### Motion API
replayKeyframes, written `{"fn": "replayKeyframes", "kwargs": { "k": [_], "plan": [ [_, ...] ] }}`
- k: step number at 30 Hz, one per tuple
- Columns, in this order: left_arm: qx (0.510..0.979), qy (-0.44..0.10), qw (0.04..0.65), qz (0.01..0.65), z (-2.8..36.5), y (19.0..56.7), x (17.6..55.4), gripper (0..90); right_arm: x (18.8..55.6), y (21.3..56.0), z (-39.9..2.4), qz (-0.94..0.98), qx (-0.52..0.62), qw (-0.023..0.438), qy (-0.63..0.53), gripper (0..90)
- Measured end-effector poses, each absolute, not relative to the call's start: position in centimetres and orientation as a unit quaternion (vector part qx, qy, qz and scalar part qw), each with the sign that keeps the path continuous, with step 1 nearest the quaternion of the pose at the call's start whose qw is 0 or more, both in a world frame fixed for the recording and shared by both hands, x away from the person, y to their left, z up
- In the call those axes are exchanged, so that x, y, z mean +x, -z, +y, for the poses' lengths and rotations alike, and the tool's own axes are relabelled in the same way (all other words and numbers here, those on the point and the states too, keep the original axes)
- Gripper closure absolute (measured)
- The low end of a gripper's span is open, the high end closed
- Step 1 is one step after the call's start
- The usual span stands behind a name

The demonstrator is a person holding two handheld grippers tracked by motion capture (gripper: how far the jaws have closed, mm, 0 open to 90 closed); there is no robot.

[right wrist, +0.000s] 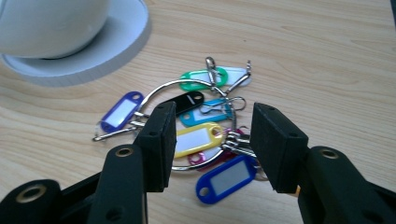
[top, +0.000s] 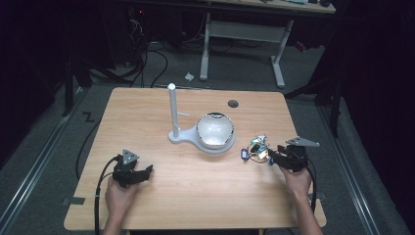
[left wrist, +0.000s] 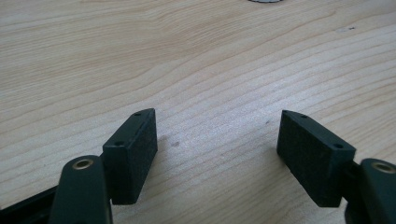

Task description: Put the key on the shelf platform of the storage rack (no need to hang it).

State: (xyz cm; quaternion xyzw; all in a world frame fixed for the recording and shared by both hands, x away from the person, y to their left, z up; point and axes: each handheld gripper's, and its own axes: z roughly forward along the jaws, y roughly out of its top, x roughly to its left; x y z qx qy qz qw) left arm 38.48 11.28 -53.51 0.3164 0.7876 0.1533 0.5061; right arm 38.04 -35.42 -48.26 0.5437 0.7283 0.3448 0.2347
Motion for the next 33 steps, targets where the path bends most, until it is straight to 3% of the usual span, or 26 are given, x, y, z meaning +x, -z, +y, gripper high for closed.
{"fn": "replayKeyframes", "kwargs": {
  "k": [15, 33],
  "plan": [
    [0.316, -0.153, 0.506, 0.788, 11.3, 53.5, 38.5, 29.1, 39.8, 49.5, -36.8, 0.728, 0.569, 0.221, -0.313, 50.4],
    [0.317, -0.154, 0.506, 0.787, 11.3, 53.5, 38.5, 29.1, 40.5, 50.4, -33.8, 0.748, 0.538, 0.215, -0.324, 48.9]
  ]
}}
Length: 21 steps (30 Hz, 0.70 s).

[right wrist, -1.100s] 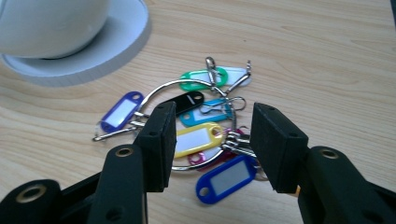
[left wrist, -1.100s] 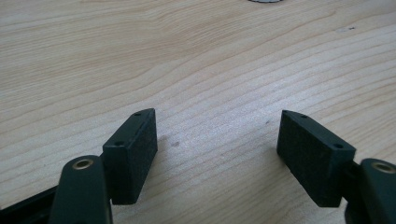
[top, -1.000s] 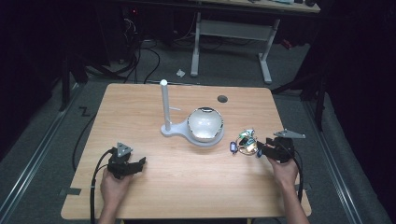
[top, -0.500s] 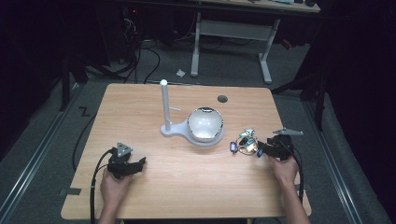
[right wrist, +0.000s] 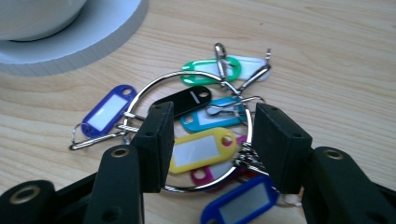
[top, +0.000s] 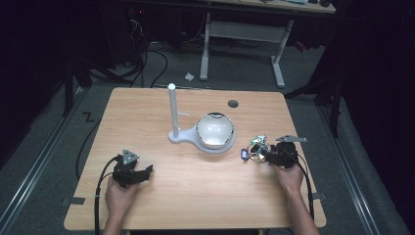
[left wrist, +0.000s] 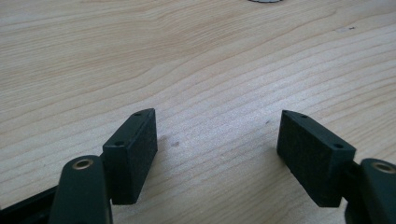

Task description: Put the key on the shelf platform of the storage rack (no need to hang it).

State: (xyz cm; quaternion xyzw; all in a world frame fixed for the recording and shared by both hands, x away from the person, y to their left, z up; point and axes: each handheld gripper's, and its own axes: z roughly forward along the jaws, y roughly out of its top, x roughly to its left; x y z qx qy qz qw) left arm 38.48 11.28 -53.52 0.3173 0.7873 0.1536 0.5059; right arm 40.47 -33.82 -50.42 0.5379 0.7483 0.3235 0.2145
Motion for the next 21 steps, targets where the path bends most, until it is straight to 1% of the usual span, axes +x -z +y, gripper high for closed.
{"fn": "replayKeyframes", "kwargs": {
  "k": [10, 15, 18, 19, 20, 21],
  "plan": [
    [0.318, -0.154, 0.506, 0.787, 11.3, 53.5, 38.5, 29.1, 41.0, 51.1, -32.4, 0.765, 0.522, 0.202, -0.320, 49.0],
    [0.317, -0.153, 0.506, 0.787, 11.3, 53.5, 38.5, 29.1, 41.4, 51.7, -32.3, 0.767, 0.526, 0.195, -0.311, 49.2],
    [0.317, -0.154, 0.506, 0.787, 11.3, 53.5, 38.5, 29.1, 41.4, 51.8, -32.2, 0.769, 0.524, 0.201, -0.306, 50.0],
    [0.317, -0.153, 0.506, 0.787, 11.3, 53.5, 38.5, 29.1, 41.5, 51.8, -32.1, 0.770, 0.522, 0.205, -0.304, 50.9],
    [0.317, -0.153, 0.506, 0.787, 11.3, 53.5, 38.5, 29.1, 41.5, 52.0, -31.9, 0.777, 0.515, 0.214, -0.294, 54.1],
    [0.317, -0.153, 0.506, 0.787, 11.3, 53.5, 38.5, 29.1, 41.5, 52.0, -31.9, 0.777, 0.515, 0.214, -0.294, 54.1]
  ]
}}
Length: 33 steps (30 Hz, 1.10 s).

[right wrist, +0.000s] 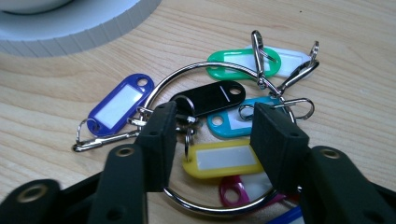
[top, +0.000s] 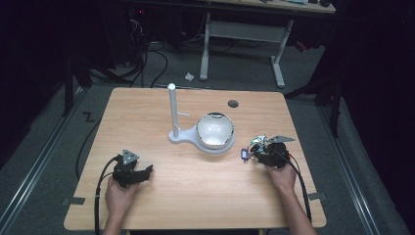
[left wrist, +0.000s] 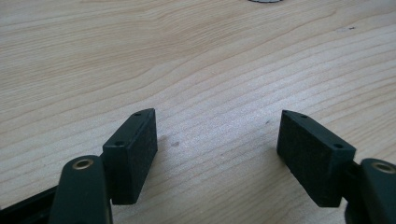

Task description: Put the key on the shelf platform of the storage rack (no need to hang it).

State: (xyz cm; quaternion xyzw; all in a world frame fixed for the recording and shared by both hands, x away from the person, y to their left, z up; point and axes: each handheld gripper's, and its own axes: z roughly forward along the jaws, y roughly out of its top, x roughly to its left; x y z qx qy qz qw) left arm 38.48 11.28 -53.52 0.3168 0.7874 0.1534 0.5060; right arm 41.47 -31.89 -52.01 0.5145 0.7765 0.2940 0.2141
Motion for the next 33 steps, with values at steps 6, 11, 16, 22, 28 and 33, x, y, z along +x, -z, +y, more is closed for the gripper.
{"fn": "replayKeyframes", "kwargs": {
  "k": [6, 11, 16, 22, 28, 33],
  "plan": [
    [0.317, -0.153, 0.506, 0.787, 11.3, 53.5, 38.5, 29.1, 41.3, 52.1, -31.4, 0.793, 0.489, 0.204, -0.301, 81.6],
    [0.317, -0.154, 0.506, 0.787, 11.3, 53.5, 38.5, 29.1, 41.3, 52.1, -31.7, 0.789, 0.490, 0.193, -0.316, 89.5],
    [0.317, -0.153, 0.506, 0.787, 11.3, 53.5, 38.5, 29.1, 41.2, 52.0, -31.6, 0.793, 0.483, 0.199, -0.313, 89.6],
    [0.318, -0.154, 0.506, 0.787, 11.3, 53.5, 38.5, 29.1, 40.8, 50.8, -32.0, 0.781, 0.481, 0.201, -0.344, 89.7],
    [0.317, -0.153, 0.506, 0.787, 11.3, 53.5, 38.5, 29.1, 40.5, 49.0, -32.3, 0.780, 0.468, 0.205, -0.362, 89.7],
    [0.317, -0.153, 0.506, 0.787, 11.3, 53.5, 38.5, 29.1, 40.4, 48.0, -32.7, 0.770, 0.472, 0.204, -0.379, 89.8]
  ]
}}
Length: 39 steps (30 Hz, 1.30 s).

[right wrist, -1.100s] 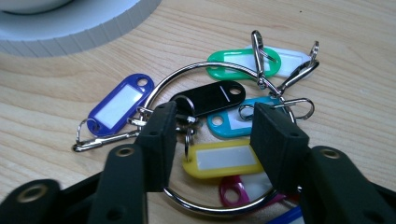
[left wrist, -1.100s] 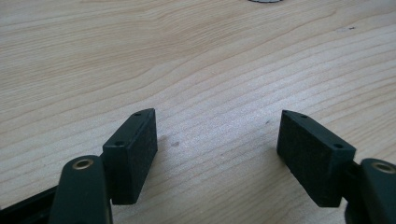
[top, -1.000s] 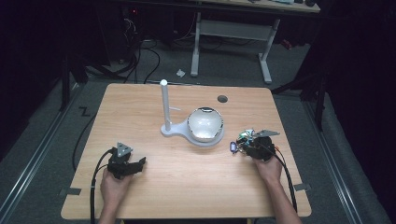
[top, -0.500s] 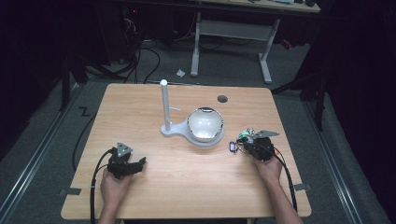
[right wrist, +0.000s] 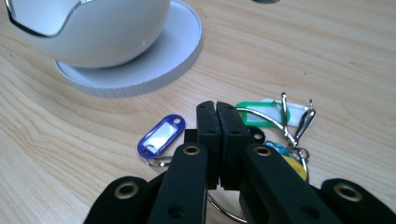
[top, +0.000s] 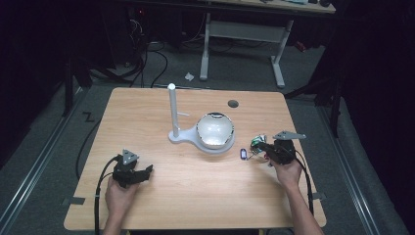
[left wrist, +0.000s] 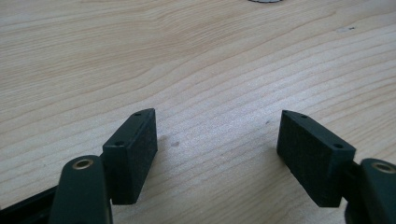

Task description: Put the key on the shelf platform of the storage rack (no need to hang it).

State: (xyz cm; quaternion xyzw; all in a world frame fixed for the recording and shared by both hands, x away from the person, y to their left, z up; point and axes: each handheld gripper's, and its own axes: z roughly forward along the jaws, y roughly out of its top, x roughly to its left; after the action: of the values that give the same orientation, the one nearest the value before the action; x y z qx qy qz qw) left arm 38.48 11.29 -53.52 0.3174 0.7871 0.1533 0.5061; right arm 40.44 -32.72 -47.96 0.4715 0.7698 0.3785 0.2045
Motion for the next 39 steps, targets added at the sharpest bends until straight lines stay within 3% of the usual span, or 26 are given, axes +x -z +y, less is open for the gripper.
{"fn": "replayKeyframes", "kwargs": {
  "k": [19, 39],
  "plan": [
    [0.317, -0.153, 0.506, 0.788, 11.3, 53.5, 38.5, 29.1, 39.9, 41.9, -34.3, 0.750, 0.461, 0.231, -0.416, 89.8],
    [0.316, -0.153, 0.506, 0.788, 11.3, 53.5, 38.5, 29.1, 38.8, 36.3, -34.7, 0.758, 0.430, 0.199, -0.447, 89.8]
  ]
}}
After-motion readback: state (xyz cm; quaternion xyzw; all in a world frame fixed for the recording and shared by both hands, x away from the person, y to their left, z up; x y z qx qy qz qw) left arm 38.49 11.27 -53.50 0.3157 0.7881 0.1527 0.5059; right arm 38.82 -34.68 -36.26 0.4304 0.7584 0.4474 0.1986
